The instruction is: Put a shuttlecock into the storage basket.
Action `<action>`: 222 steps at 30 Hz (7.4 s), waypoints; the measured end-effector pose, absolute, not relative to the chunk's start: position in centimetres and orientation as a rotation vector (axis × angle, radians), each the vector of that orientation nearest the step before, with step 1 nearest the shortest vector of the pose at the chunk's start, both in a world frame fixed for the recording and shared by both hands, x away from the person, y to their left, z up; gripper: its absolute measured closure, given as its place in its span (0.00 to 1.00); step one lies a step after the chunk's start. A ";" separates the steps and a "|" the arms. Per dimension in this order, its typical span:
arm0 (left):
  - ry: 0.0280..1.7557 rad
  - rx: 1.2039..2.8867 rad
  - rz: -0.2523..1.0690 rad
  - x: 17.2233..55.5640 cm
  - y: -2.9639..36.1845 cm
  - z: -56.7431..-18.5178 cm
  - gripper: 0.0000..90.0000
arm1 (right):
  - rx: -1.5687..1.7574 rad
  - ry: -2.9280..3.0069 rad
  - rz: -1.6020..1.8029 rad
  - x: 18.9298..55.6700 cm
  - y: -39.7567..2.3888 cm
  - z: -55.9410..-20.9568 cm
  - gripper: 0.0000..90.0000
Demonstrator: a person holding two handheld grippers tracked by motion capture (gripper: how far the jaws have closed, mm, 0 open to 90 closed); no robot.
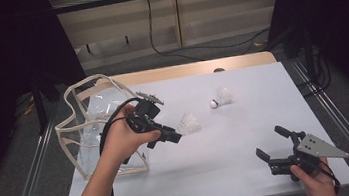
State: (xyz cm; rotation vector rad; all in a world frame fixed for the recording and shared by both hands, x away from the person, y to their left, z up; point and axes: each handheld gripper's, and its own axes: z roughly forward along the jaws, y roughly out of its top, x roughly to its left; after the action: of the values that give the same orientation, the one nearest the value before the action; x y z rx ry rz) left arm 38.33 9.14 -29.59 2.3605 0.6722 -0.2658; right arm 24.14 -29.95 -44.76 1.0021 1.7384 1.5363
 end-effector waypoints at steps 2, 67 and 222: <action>0.681 2.356 -0.258 38.3 9.2 -29.5 0.73 | 0.999 1.737 1.534 24.2 -30.0 -44.8 0.03; 0.790 2.313 -0.175 40.6 11.4 -25.0 0.73 | 1.001 1.737 1.538 24.2 -30.0 -44.8 0.03; 1.211 2.103 0.149 44.2 22.2 -21.5 0.73 | 1.001 1.736 1.534 24.2 -30.0 -44.8 0.03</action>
State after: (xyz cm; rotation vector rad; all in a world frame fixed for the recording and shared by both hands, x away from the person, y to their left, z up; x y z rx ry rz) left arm 44.19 22.23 -21.50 2.1031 1.2108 0.1490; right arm 24.16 -30.03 -44.75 1.0011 1.7359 1.5342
